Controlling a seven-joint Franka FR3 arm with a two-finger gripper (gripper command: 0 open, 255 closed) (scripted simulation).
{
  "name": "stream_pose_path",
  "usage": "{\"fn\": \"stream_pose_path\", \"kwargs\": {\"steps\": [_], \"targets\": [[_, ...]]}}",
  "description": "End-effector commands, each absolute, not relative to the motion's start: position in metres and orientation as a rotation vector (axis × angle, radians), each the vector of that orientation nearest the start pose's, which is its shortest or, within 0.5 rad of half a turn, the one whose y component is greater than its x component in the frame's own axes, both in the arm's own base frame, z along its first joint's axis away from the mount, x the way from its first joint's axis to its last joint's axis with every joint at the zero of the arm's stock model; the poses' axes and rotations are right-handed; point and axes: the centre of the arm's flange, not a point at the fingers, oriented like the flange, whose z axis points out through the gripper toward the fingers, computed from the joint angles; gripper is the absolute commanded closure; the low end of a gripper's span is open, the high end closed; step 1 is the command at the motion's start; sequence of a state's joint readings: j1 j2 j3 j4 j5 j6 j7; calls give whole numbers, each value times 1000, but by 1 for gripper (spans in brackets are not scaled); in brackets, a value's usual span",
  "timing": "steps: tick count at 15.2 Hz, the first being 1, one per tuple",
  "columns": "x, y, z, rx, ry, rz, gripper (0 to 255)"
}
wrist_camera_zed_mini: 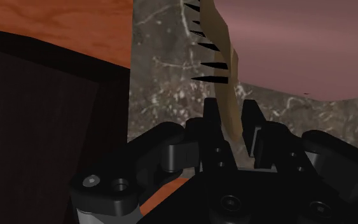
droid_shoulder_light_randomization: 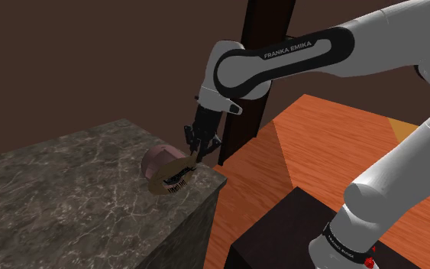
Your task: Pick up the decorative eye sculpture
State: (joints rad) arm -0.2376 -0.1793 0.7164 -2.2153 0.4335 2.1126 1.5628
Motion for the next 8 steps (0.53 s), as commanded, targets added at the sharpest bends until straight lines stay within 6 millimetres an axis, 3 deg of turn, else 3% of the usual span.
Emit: {"fn": "stream_pose_path", "kwargs": {"steps": [1, 4, 8], "targets": [[438, 259, 439, -2345, 1796, 291, 255], [438, 260, 439, -2345, 1796, 291, 255], [438, 260, 460, -2345, 1796, 291, 255]]}}
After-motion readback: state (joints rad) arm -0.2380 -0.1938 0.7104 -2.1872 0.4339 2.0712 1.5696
